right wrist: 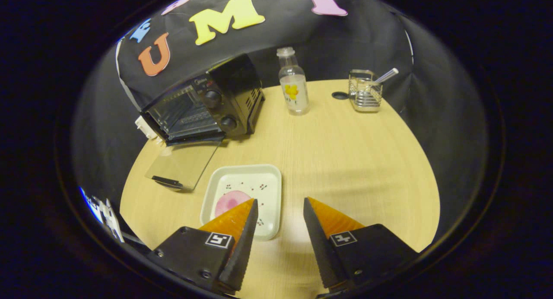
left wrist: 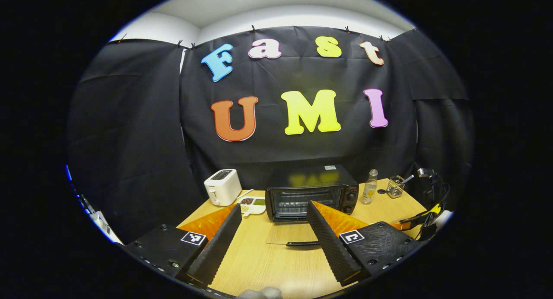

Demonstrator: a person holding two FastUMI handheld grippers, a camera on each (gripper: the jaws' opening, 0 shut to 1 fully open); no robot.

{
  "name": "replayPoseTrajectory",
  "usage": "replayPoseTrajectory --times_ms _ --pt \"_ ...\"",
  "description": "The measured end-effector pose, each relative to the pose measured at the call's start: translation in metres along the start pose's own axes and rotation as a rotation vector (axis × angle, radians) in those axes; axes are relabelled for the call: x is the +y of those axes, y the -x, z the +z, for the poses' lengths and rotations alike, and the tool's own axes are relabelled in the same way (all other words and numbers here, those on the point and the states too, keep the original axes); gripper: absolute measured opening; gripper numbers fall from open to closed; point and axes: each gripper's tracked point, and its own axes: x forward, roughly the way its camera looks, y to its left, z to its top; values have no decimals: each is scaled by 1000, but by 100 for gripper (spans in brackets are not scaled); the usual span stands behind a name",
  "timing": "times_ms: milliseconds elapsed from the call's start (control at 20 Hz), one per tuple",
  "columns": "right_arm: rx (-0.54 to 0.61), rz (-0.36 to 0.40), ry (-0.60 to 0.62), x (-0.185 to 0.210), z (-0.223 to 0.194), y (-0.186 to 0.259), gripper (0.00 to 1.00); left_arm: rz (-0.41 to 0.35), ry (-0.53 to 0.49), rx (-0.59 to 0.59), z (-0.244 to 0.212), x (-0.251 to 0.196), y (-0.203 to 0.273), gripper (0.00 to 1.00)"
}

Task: Open the electric oven with the left hand, put the food in, and close the electric oven.

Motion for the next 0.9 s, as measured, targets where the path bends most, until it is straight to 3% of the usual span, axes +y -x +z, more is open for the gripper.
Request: replayPoseTrajectory --times_ms 50,300,400,450,550,600,650,700,900 --pt "26 15 1 0 -2 -9 66 25 2 3 3 3 4 96" --pt "152 74 5 5 -8 -40 42 125 17 34 7 6 23 96" --pt "190 85 -1 6 -7 -48 42 162 23 42 7 9 30 96" --pt "210 91 -12 7 -7 -51 31 179 28 48 5 10 34 96" --pt "242 84 -30 5 -7 -56 30 210 39 51 2 11 39 96" --pt "268 77 -32 2 -7 -56 17 224 43 55 1 12 41 96" --pt "284 74 -38 0 -7 -58 19 239 49 59 0 12 45 96" --pt "309 80 -46 -1 -6 -56 11 249 57 58 -1 12 47 96" --pt "381 160 -106 -3 -5 -57 4 274 75 47 0 8 52 97"
